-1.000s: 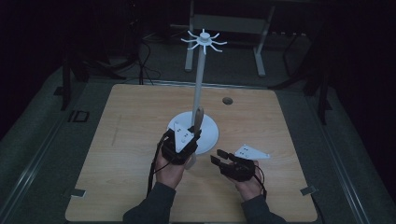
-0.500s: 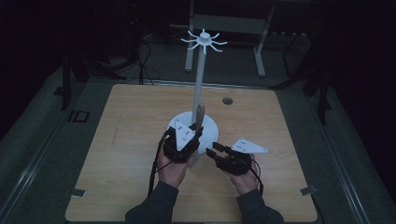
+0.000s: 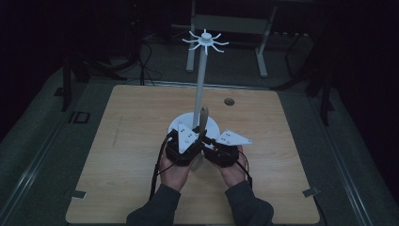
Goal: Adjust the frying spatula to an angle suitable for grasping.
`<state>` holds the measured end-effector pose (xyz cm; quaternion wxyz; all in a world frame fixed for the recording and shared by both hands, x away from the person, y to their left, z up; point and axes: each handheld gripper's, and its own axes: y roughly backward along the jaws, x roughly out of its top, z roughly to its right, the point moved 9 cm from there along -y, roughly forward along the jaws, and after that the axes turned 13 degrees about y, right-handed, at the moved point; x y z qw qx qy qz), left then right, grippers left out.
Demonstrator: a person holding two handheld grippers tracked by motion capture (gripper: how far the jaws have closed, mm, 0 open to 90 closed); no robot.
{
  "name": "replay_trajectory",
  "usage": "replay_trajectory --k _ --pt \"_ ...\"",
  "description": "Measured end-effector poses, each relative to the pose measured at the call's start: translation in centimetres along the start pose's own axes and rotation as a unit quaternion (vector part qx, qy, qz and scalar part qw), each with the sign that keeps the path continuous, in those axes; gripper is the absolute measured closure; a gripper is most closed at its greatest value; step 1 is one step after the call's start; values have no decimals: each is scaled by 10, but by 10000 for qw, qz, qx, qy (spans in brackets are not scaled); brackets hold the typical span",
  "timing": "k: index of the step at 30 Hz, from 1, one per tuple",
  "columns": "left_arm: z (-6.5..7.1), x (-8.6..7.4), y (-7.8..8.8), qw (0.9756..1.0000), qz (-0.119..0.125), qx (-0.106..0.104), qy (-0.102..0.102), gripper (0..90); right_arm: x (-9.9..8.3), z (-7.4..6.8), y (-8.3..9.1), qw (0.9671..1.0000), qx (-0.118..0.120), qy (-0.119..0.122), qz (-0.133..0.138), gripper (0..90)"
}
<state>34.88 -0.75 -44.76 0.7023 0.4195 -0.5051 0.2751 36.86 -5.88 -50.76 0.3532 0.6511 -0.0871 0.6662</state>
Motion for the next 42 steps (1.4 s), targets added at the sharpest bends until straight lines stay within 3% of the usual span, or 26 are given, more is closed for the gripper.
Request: replay_trajectory --k 6,12,15,23,25,32,42 --pt "3 0 1 9998 67 -148 -126 746 1 -5 0 9998 67 206 26 803" --pt "3 4 4 9988 108 -483 -38 741 5 -5 5 9993 86 330 130 806" --pt "3 3 3 9985 93 -541 -29 739 4 -5 6 9993 134 319 147 806" --pt "4 4 3 9994 164 -317 -36 749 4 -4 7 9993 167 276 178 793" --pt "2 5 3 9996 165 -230 -24 749 4 -4 8 9994 177 246 166 724" --pt "-5 9 3 9996 258 -56 86 750 1 -2 14 9995 180 221 157 650" --pt "-3 23 6 9990 432 116 28 750 -19 10 29 9999 19 101 27 581"
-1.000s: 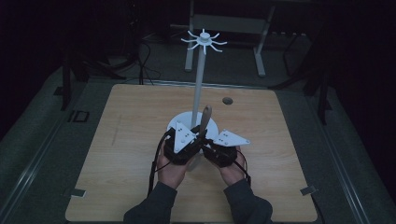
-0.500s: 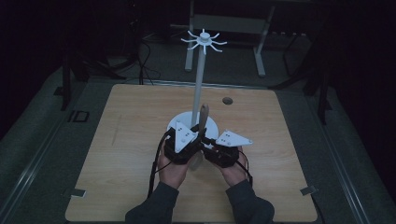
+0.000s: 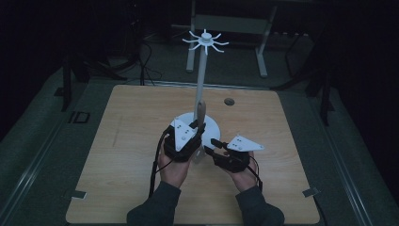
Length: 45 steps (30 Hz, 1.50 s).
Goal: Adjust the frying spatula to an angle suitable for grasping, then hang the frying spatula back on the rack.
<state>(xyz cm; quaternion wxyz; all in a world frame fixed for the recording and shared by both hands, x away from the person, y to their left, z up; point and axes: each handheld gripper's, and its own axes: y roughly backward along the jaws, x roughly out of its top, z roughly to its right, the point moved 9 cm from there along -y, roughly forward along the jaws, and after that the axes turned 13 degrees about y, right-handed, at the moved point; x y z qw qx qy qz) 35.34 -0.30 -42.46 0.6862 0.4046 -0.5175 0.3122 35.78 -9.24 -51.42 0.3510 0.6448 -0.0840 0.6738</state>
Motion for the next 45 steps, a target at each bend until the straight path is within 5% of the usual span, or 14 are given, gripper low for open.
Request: replay_trajectory --k 16,24,45 --pt "1 20 -2 9995 215 217 93 750 -39 22 25 9985 -328 -286 -332 566" --pt "-3 31 -4 9987 238 388 228 749 -54 23 27 9971 -451 -278 -552 542" --pt "-3 65 -15 9961 331 805 160 748 -68 21 25 9954 -477 -321 -769 529"
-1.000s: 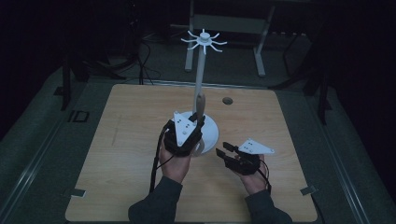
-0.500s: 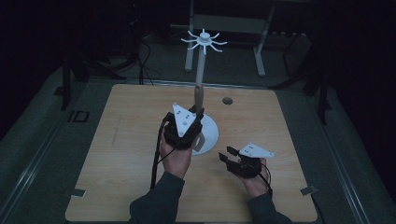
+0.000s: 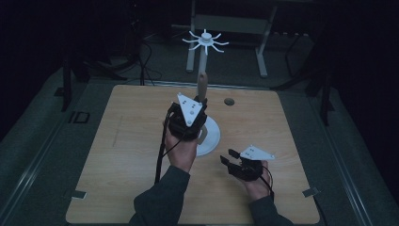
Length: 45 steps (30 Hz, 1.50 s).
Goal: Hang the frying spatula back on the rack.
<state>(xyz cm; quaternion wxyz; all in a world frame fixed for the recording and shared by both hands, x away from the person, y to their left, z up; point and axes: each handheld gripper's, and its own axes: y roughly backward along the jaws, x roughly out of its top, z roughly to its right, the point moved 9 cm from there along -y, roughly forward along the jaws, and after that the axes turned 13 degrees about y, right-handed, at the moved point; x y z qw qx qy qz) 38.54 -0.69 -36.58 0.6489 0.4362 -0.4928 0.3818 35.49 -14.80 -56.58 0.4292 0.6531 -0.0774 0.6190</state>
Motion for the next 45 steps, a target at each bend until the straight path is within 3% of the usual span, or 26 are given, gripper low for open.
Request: replay_trajectory --k 11,29,45 --pt "0 16 -9 9994 97 331 -46 748 0 -1 -1 10000 11 -14 3 530" --pt "-6 26 -29 9968 -42 774 -195 748 -1 0 0 10000 10 -49 14 530" --pt "-11 28 -39 9950 -168 957 -225 747 -1 1 1 10000 19 -66 20 531"
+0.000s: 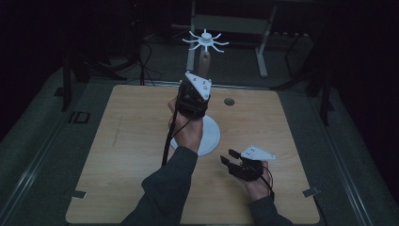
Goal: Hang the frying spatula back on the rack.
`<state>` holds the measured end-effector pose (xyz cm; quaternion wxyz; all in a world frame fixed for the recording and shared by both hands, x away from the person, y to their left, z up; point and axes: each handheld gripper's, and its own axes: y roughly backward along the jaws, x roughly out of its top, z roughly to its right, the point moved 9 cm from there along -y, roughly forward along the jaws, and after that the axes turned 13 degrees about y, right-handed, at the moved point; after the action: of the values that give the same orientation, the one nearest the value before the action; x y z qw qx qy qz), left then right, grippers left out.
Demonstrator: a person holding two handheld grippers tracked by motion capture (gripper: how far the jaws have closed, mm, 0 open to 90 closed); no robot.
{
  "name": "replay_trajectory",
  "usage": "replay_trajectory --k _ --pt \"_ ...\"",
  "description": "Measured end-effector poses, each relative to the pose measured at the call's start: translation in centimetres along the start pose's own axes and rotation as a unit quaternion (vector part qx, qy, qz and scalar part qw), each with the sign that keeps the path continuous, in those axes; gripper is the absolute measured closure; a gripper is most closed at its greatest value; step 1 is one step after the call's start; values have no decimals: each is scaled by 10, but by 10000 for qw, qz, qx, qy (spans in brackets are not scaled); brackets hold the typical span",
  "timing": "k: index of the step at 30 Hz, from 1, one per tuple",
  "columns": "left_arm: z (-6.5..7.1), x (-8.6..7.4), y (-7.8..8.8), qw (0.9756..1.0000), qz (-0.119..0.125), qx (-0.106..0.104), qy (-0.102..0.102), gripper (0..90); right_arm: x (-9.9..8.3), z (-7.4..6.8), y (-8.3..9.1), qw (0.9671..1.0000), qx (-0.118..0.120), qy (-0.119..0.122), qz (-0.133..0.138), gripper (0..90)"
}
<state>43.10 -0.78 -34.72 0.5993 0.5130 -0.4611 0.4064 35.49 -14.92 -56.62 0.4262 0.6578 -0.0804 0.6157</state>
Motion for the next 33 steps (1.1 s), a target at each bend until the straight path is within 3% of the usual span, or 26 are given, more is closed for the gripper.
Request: replay_trajectory --k 7,19,33 --pt "-2 -1 -3 10000 -55 30 -17 745 0 0 0 10000 -1 8 3 531" --pt "1 2 3 9997 155 -166 -23 719 -1 0 0 10000 -5 13 -12 531" --pt "0 9 -1 9999 95 -115 -44 733 -2 -2 -2 10000 16 15 -27 532"
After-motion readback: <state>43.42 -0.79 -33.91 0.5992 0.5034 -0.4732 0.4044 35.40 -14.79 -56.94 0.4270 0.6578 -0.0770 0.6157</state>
